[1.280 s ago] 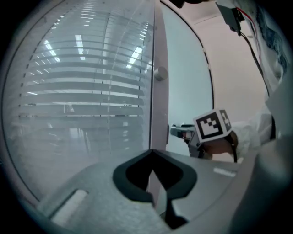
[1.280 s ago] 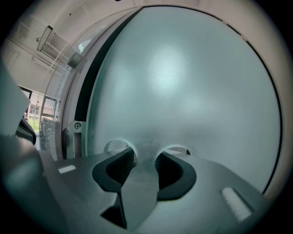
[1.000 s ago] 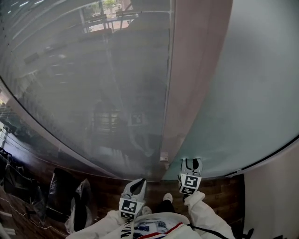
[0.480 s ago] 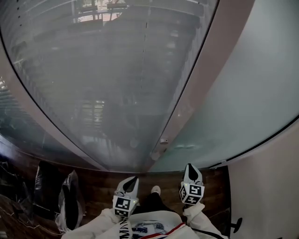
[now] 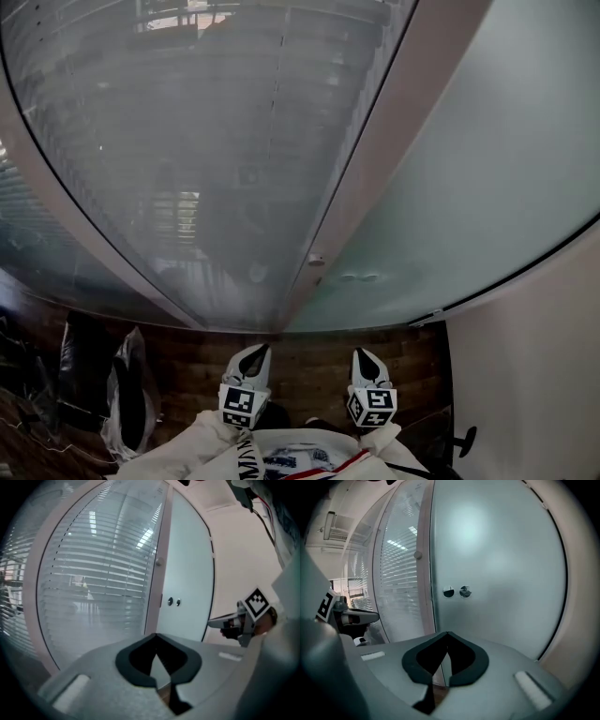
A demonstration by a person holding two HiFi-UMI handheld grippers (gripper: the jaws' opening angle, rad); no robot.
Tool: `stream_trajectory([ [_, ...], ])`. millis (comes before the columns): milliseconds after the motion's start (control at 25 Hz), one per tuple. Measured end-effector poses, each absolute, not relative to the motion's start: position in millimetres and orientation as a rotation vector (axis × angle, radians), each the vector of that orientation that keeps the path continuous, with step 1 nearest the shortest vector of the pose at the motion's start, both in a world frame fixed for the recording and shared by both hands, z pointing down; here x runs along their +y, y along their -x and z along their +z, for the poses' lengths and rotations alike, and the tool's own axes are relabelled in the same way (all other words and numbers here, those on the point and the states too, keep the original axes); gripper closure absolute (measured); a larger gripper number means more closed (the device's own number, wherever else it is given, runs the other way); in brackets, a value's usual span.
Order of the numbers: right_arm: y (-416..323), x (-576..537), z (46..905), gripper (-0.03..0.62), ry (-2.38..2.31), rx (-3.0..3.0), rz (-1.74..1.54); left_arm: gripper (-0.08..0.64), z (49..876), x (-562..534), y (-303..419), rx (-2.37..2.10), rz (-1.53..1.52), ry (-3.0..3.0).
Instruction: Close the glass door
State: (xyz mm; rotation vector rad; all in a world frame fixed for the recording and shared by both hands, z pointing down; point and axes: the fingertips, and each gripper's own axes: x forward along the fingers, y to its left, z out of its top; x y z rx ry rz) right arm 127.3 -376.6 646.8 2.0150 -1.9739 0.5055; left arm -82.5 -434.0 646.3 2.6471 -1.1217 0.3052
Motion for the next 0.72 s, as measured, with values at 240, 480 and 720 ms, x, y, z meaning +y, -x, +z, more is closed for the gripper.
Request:
stream_trajectory([
  [240,-133.6,-342.3,644.0,0.584,-2.004,-2.027,0.507,0.558,642.0,-403.5,66.4,-1.133,0.344,-2.667],
  [480,-152.2,-270.3,664.3,0.584,-1.967,-2.098,0.658,0.558,632.5,-333.6,23.8,-1.107,0.389,-2.739],
  [720,-177.8,-187.0,650.0,0.584,-2.022,-2.180,0.689,0.558,625.1,-247.4,-17.6,-1.064,0.417,-2.788],
])
